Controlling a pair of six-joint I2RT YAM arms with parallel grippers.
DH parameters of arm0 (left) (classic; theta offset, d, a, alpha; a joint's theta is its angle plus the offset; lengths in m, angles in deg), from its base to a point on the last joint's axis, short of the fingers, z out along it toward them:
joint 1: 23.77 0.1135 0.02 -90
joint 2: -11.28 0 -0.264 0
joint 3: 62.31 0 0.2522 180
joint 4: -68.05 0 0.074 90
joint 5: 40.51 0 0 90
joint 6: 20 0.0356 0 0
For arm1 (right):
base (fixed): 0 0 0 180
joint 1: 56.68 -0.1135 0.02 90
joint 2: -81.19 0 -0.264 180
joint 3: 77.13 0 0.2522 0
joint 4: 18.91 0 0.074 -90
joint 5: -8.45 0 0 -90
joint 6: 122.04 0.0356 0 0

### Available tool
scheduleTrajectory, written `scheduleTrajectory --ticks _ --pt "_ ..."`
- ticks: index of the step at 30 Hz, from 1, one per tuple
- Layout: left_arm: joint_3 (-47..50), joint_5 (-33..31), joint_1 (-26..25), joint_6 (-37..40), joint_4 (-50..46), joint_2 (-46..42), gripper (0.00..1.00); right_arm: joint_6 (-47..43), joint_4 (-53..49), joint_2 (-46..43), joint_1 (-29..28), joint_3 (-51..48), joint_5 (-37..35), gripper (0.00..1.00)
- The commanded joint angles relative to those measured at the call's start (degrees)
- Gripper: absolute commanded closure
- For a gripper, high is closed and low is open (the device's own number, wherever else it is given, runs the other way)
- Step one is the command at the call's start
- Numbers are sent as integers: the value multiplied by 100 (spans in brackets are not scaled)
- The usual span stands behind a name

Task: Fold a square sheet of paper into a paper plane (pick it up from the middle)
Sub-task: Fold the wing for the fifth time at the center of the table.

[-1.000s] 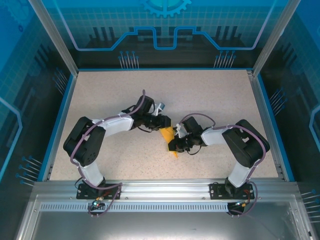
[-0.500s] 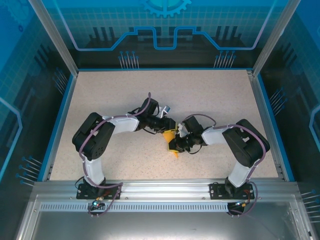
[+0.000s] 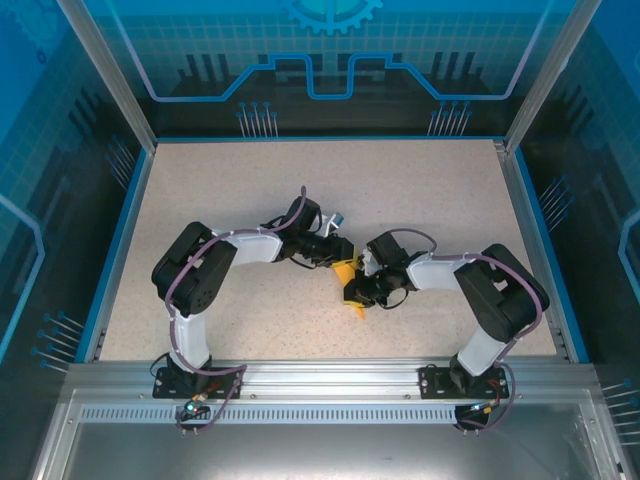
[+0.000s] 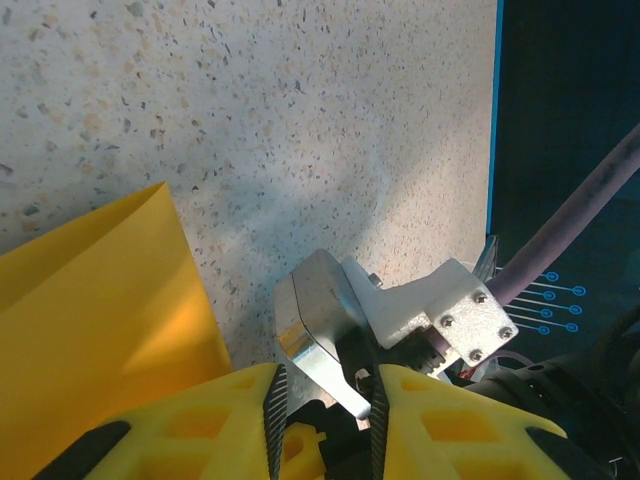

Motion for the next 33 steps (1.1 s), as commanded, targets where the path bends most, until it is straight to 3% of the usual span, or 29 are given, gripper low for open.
scheduleTrajectory --ticks 1,9,15,20,25,33 --pt "258 -1028 -20 77 -864 433 70 -472 648 -228 -29 215 -51 87" --pt "220 -1238 181 -50 -800 -470 63 -504 628 -219 -29 5 -64 87" --pt "462 -1467 268 -354 -810 -1137 73 -498 643 -177 -16 -10 -95 88" --pt "833 -1556 271 -641 -624 -1165 79 -487 632 -164 -12 -11 -142 88" --pt "791 -938 190 -728 -129 -847 82 -503 598 -168 -27 -31 -165 88" --pt "505 -771 83 -728 -49 -264 81 -487 636 -151 -18 -39 -152 88"
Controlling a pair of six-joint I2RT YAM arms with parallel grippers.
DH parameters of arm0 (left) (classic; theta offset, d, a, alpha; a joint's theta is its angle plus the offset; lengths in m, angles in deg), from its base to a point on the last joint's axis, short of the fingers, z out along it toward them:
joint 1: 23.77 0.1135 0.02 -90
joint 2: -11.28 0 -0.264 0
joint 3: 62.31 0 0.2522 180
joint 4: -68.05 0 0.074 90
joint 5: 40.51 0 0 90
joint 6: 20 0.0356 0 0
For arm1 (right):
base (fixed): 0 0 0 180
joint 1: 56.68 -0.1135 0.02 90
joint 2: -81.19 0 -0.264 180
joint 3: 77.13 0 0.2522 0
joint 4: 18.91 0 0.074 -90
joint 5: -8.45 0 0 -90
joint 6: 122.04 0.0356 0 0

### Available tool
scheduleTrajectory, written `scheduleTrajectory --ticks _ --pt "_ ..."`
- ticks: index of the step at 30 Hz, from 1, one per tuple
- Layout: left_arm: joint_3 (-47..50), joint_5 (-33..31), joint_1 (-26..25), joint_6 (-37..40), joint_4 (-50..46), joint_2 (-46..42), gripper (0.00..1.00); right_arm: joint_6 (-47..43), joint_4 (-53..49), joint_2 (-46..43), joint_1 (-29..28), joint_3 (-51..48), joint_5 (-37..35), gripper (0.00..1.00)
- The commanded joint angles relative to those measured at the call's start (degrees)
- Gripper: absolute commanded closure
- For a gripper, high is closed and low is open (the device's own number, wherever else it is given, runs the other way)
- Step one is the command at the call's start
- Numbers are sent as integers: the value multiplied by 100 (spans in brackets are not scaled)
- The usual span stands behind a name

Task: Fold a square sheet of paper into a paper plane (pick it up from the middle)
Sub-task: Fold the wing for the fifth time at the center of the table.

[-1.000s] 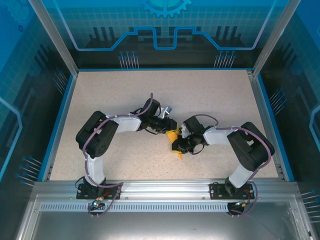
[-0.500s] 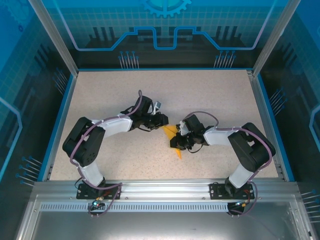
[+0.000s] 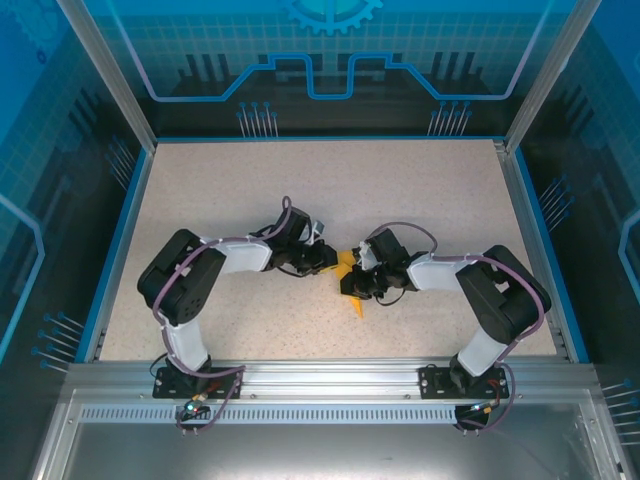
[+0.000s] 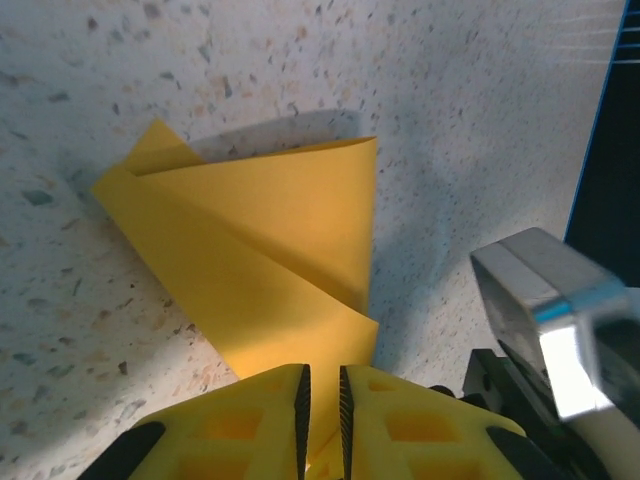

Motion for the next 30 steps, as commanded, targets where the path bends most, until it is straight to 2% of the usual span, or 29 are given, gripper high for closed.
scheduleTrajectory --ticks 1,4,8,14,25,30 --pt "-288 258 -17 -84 144 343 81 -79 60 -94 -3 -26 7 88" --pt "-330 255 -18 -103 228 550 81 -79 59 -100 -6 -16 24 88" --pt "-338 -182 -11 -51 -278 678 83 -78 34 -224 -18 40 130 87" --pt "-72 -161 -12 -41 -134 708 83 -337 -311 -487 -64 316 16 86" --pt "-285 -192 -17 35 -391 716 83 -419 -334 263 -47 199 -81 85" --pt "-317 -275 10 -1 -475 751 84 -433 -381 146 -34 -95 -56 85"
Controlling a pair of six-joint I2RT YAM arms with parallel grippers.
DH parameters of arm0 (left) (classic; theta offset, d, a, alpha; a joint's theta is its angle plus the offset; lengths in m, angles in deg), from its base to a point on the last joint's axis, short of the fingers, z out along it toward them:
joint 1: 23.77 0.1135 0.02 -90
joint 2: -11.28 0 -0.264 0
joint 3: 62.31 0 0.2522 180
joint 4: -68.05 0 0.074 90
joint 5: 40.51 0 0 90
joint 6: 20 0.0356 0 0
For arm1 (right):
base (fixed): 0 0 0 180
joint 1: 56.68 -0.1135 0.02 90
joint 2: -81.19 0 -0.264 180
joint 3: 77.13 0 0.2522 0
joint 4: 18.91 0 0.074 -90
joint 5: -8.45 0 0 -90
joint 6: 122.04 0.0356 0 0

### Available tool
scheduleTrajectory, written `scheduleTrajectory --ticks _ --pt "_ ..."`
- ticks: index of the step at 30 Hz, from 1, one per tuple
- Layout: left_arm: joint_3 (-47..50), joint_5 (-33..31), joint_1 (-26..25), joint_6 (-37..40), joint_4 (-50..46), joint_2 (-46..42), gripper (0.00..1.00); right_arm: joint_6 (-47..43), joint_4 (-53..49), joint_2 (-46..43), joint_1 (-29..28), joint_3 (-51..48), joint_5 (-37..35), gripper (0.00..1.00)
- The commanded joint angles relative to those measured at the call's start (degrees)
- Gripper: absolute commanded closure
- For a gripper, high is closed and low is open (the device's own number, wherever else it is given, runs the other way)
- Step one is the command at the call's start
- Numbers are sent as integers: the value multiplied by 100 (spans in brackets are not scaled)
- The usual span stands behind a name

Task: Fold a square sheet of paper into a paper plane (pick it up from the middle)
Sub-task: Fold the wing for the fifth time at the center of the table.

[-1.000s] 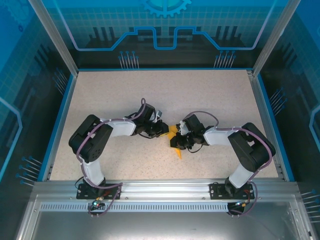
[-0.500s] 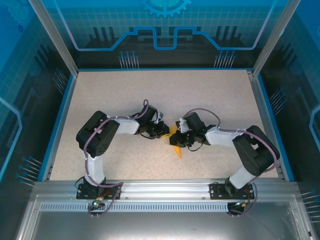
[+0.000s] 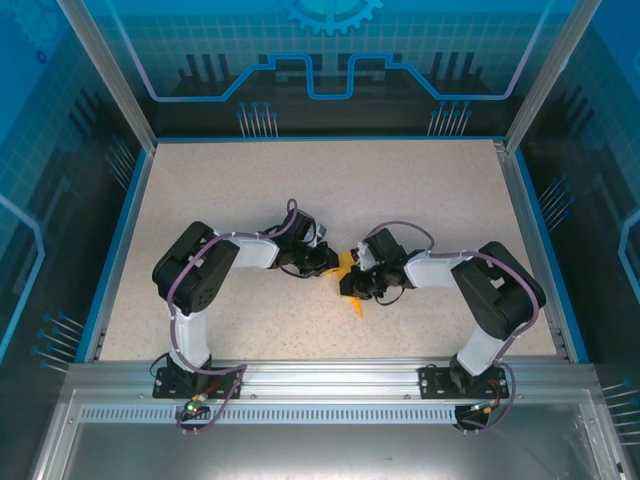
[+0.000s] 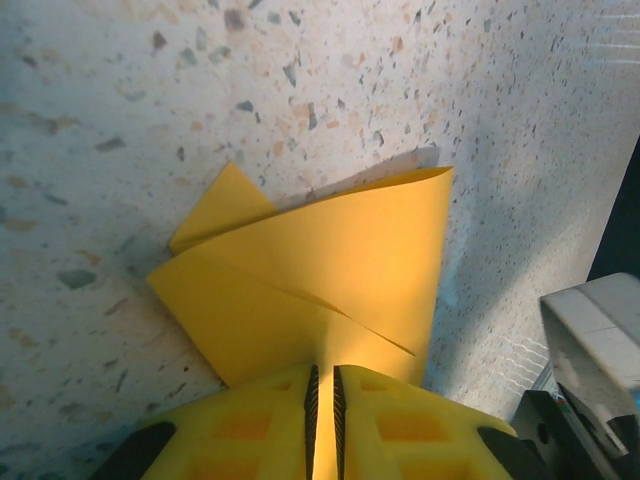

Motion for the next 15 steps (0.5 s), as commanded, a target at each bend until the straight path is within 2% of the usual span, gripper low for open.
scheduleTrajectory --ticks 1,15 --pt "-50 -254 20 -20 -416 219 84 -151 -259 -139 -23 -222 18 85" --pt "-64 -265 88 -49 -464 342 84 -166 -184 -548 -29 -1082 399 82"
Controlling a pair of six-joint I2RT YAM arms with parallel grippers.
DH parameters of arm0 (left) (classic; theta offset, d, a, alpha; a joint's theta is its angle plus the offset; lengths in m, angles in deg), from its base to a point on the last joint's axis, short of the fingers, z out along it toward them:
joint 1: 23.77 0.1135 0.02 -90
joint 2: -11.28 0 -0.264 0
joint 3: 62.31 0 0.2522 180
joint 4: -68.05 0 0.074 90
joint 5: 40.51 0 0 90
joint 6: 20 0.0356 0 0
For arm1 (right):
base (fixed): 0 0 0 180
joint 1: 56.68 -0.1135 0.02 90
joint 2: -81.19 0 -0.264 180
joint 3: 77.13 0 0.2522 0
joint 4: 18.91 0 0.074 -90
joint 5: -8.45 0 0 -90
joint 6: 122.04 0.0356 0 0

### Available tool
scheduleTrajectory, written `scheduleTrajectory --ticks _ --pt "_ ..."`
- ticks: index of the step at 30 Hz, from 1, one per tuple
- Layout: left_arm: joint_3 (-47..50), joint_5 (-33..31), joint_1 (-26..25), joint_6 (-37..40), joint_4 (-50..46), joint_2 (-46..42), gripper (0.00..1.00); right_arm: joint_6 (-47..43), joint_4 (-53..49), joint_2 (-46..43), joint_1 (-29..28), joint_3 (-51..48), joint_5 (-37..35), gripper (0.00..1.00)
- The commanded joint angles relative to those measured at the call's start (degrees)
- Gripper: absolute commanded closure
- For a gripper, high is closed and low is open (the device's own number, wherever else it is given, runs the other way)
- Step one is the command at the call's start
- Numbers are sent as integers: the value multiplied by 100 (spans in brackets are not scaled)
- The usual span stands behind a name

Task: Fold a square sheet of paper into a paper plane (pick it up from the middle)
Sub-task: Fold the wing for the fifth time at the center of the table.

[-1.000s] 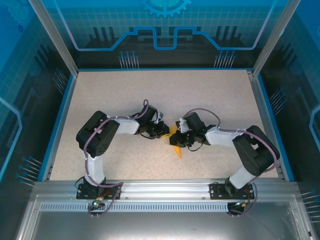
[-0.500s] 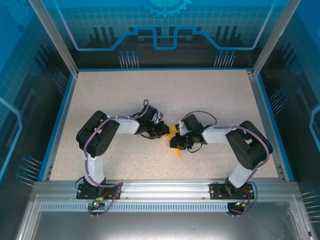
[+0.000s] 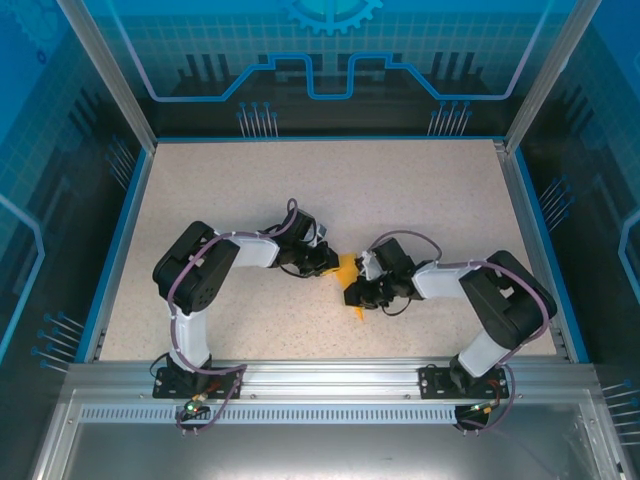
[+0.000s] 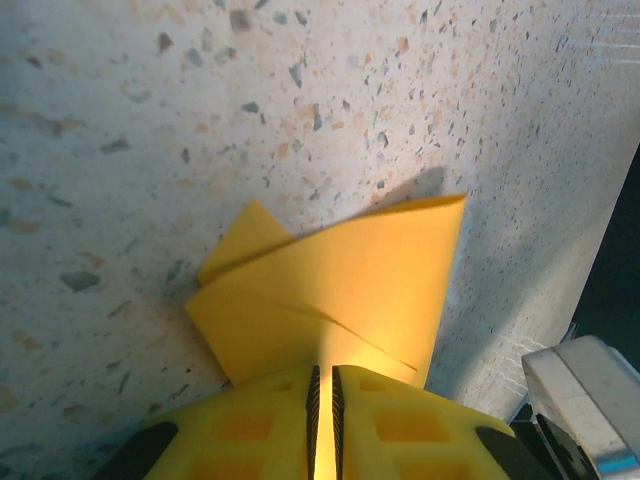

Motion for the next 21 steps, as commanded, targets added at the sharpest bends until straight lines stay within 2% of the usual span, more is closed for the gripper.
scheduleTrajectory --ticks 1,11,18,21 --pt "-20 -267 63 -46 -396 311 84 24 -474 -130 -32 -442 96 82" --pt "24 -64 64 -48 -251 207 83 136 -307 -380 7 -722 -28 82" --pt "59 -482 67 231 -573 -865 75 -54 -291 -196 43 -335 -26 85" --pt "75 -401 44 252 -569 -1151 75 -111 -315 -101 48 -142 22 85"
